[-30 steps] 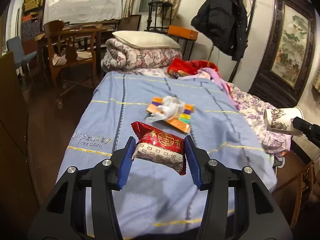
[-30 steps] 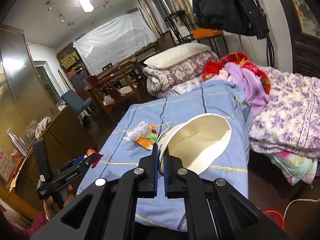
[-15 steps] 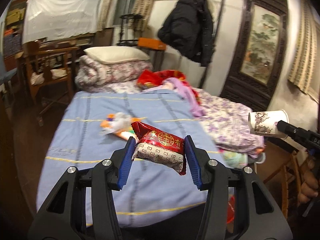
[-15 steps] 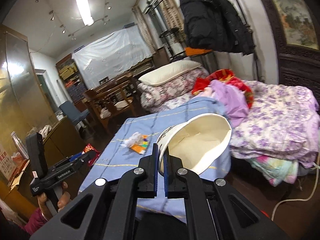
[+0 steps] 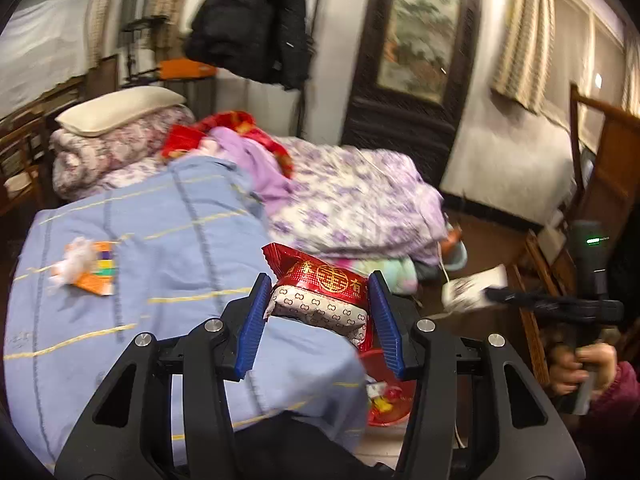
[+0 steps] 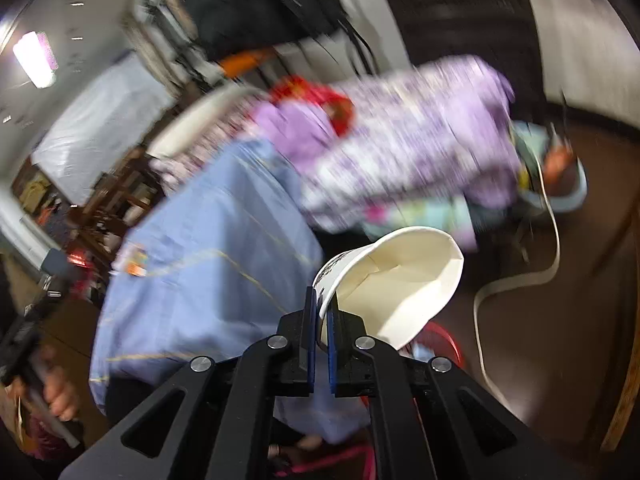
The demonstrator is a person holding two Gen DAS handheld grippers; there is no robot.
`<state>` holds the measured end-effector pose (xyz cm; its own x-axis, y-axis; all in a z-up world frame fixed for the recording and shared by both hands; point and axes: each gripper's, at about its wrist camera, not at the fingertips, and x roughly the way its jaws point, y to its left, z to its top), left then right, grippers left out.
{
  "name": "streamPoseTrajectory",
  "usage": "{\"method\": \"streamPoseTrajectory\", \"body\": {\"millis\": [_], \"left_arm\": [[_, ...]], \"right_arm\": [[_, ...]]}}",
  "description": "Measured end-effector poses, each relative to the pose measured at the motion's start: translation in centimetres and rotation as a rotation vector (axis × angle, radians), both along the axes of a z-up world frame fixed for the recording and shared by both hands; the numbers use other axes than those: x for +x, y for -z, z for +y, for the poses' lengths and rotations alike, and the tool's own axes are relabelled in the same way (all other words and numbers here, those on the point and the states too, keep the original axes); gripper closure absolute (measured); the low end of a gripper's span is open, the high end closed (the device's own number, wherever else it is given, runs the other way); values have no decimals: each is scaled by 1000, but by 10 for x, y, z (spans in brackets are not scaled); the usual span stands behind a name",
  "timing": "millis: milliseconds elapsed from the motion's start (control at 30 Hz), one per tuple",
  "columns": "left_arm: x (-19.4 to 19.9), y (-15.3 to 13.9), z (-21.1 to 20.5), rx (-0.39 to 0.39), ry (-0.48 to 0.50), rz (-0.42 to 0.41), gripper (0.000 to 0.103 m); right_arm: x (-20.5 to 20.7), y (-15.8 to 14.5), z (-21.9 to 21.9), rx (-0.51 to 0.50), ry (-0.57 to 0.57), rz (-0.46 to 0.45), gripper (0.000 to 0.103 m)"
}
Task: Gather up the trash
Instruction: 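Carry the snack packet and paper cup toward the red wastebasket, then open both tools over the red wastebasket to drop the packet and cup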
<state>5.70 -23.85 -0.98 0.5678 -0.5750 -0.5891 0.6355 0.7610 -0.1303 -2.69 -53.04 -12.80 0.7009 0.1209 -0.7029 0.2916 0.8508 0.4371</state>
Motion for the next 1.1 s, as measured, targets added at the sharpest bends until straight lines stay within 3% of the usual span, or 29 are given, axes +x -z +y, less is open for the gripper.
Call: {"method": "streamPoseTrajectory", "body": {"millis": [100,233,300,567,667,833,1100], "left_arm": [[-2,11,-25,38,48,12,53],[1,27,-58,59,108,67,53],[3,37,-76,62,146,102,53],[-2,76,-148,129,305,189,53],[-7,91,-172,183,349,213,48],[-9,91,-183,199,354,181,33],[-2,66,-151,163,258,134,28]], "right_arm": [[14,57,-15,88,-1,126,93],[6,86,-28,170,29,138,84],[1,84,-35,202,46,100,69],[-20,50,-68,141,157,-51,68],[-23,43,-73,117,154,-79,67],[-27,34,-75,89,142,-102,65],[-22,20,-64,93,117,-127,63]]}}
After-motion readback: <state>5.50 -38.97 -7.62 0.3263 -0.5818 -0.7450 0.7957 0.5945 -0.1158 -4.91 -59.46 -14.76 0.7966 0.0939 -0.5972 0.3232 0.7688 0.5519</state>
